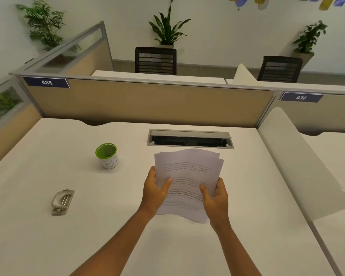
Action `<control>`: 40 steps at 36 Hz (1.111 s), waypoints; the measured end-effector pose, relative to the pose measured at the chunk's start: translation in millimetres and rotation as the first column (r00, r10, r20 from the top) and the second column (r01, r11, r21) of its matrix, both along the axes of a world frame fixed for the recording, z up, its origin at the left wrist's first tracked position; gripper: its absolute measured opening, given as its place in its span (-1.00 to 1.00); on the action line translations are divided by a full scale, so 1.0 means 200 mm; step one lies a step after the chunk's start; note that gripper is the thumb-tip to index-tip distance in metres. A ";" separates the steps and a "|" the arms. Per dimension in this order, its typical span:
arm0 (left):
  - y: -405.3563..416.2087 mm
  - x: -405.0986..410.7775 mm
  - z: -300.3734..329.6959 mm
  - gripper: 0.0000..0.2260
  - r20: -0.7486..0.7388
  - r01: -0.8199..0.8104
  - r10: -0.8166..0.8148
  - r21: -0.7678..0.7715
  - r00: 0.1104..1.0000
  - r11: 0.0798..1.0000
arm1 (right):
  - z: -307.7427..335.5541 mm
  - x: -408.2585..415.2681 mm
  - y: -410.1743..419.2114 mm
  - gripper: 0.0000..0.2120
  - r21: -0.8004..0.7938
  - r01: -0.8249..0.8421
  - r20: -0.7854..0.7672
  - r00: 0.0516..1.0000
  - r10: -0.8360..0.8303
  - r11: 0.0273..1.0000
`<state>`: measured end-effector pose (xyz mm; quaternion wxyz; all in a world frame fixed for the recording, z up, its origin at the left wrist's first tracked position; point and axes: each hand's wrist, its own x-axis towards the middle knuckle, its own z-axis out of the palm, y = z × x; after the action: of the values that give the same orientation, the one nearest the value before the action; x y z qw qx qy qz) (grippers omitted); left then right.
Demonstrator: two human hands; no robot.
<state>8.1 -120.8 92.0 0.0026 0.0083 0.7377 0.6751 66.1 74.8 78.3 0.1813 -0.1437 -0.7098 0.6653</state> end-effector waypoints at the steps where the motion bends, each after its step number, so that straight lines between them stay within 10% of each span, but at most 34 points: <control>1: 0.00 0.00 0.01 -0.67 0.001 -0.010 0.010 0.010 1.000 1.000 | 0.01 0.00 0.00 -0.69 -0.008 0.006 -0.006 1.000 -0.006 1.000; 28: -0.01 0.02 -0.02 -0.52 -0.020 -0.054 0.055 0.021 0.998 0.998 | -0.08 0.01 -0.13 -0.53 -0.073 0.044 0.032 0.999 -0.042 0.996; 40: -0.10 -0.09 0.09 -0.66 -0.223 0.055 -0.090 -0.157 0.971 0.986 | 0.33 -0.06 0.09 -0.01 0.584 0.135 -0.181 0.983 -0.034 0.800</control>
<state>-9.3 -140.8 110.4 -0.0571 0.1128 0.7810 0.6116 54.7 92.2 144.3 0.3034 -0.0571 -0.8580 0.4106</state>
